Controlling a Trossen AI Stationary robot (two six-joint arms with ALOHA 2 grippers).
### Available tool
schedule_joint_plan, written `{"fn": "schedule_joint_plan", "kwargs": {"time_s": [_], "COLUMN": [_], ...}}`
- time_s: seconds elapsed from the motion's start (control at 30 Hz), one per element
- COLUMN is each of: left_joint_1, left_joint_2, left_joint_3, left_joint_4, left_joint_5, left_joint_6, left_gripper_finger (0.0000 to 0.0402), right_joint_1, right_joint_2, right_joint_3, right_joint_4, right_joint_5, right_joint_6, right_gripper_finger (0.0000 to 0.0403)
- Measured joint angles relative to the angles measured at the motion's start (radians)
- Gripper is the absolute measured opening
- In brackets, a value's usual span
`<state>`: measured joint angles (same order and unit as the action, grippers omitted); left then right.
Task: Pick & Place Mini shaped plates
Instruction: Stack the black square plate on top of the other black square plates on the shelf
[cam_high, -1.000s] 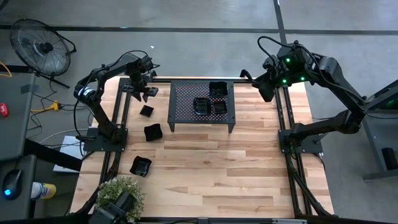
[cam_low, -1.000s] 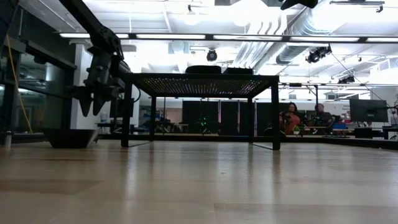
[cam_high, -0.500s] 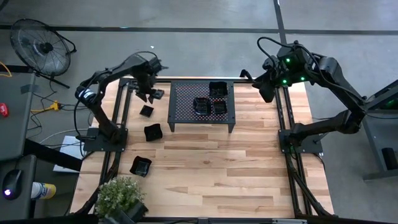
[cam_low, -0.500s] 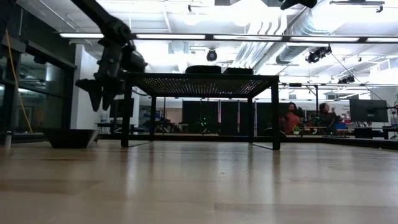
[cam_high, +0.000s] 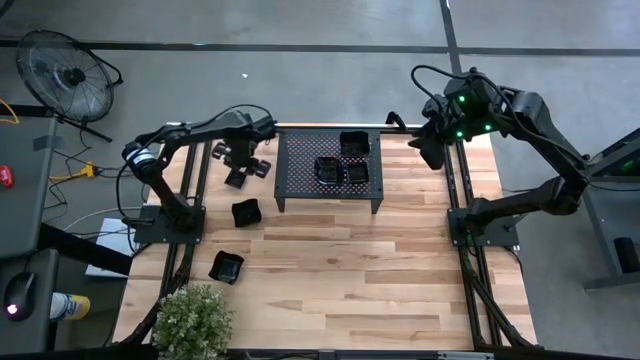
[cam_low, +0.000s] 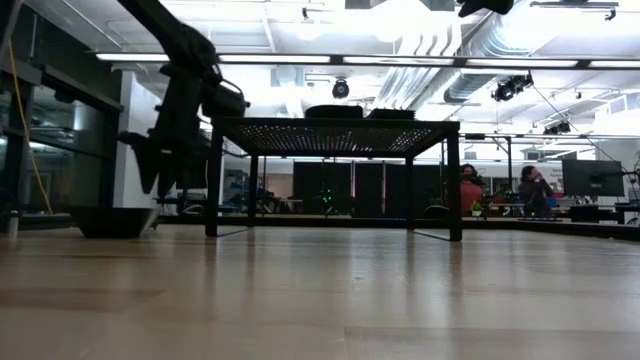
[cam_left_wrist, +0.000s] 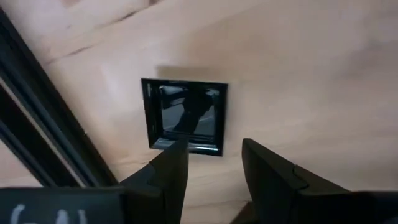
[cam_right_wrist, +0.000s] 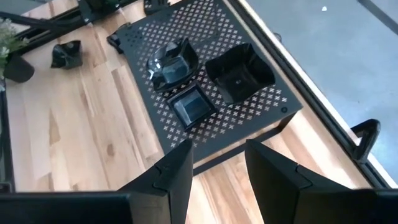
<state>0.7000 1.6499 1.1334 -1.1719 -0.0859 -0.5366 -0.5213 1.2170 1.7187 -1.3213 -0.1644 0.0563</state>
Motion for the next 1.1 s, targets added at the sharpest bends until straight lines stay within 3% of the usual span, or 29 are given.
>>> {"fn": "schedule_joint_plan", "kwargs": {"time_s": [0.5,1.1], "left_joint_1": [-0.013,-0.013], "left_joint_2": [-0.021,-0.02], "left_joint_3": [-0.207,-0.239], "left_joint_4": [0.214,0.265], "left_joint_5": [-0.029,-0.037], "left_joint_6": [-0.07,-0.016], "left_gripper_finger": [0.0147,0.0146], "right_joint_1": [0.0,0.0], "right_joint_2": [0.0,0.0], "right_joint_3": [0.0,0.0], "right_joint_4": [-0.014,-0.013], "right_joint_5": [-0.007,-0.007], "right_joint_6": [-0.012,0.021], "right_gripper_finger": [0.0142,0.0142]}}
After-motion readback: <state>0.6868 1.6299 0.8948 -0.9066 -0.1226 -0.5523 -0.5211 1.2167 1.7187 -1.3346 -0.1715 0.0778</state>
